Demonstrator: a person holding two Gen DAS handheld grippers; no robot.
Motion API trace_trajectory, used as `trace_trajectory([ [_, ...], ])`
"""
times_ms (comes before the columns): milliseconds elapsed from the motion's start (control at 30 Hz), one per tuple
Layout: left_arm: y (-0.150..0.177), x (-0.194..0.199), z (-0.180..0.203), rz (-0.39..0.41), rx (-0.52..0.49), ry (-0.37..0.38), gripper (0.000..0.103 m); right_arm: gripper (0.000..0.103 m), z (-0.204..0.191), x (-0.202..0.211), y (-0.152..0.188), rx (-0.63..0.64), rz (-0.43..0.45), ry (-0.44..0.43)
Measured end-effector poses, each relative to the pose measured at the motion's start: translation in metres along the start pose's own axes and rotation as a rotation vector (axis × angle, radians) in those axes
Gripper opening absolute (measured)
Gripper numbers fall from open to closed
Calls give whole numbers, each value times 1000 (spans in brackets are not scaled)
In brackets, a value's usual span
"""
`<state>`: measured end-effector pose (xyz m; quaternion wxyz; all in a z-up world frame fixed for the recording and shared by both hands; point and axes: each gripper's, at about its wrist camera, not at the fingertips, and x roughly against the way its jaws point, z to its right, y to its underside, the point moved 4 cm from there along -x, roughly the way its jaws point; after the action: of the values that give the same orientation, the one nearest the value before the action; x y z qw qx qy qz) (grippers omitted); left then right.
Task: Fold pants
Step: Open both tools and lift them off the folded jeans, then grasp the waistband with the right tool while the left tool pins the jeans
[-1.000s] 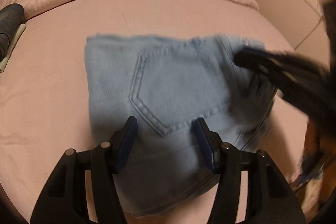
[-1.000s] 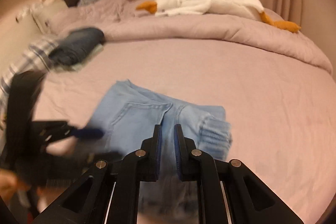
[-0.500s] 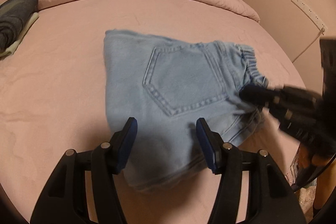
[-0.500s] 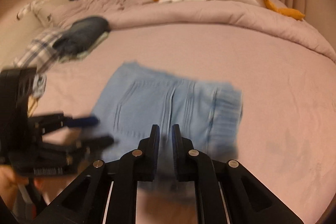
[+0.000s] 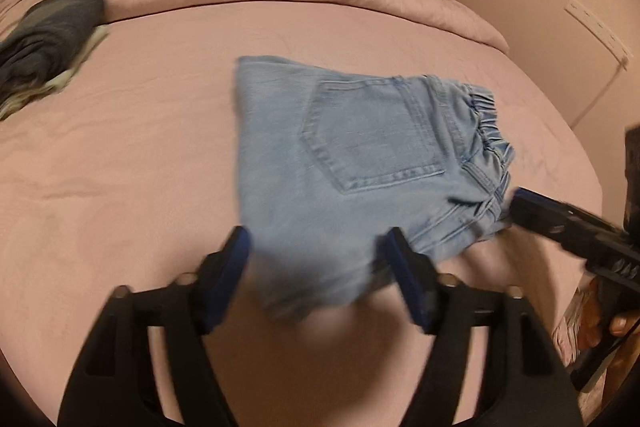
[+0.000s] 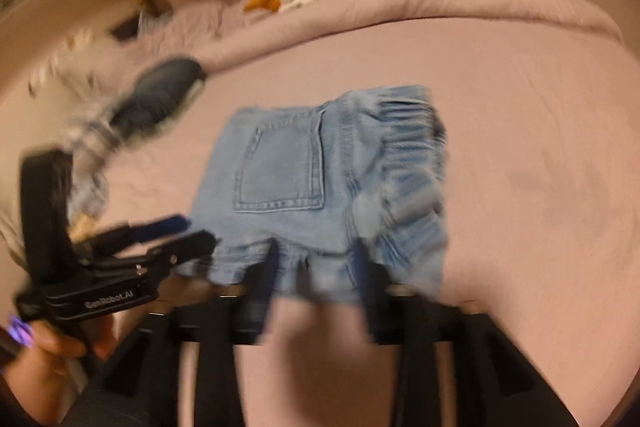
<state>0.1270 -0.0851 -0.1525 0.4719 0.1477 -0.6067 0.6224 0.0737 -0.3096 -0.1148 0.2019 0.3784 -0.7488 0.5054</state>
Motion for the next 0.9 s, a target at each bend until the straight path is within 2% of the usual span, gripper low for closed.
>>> trace_trajectory([
  [33, 2, 5, -4, 9, 23, 8, 74, 54, 7, 7, 3, -45, 14, -14],
  [133, 13, 15, -20, 11, 120, 57, 75, 55, 31, 18, 14, -193, 16, -82],
  [233, 25, 14, -39, -16, 237, 119, 75, 58, 56, 15, 26, -328, -17, -96],
  [300, 34, 13, -53, -40, 329, 177, 75, 59, 67, 15, 34, -398, -20, -113],
  [367, 35, 11, -62, -46, 401, 246, 75, 66, 76, 15, 38, -467, -16, -150],
  [433, 31, 10, -62, -50, 429, 291, 76, 67, 79, 15, 40, -508, -16, -189],
  [533, 23, 1, -60, -77, 449, 343, 76, 67, 78, 12, 36, -519, -17, -201],
  [733, 4, -17, -49, -98, 399, 344, 76, 68, 66, -7, 18, -442, -41, -180],
  [900, -13, -35, -45, -101, 371, 343, 76, 68, 65, -28, -1, -409, -53, -197],
])
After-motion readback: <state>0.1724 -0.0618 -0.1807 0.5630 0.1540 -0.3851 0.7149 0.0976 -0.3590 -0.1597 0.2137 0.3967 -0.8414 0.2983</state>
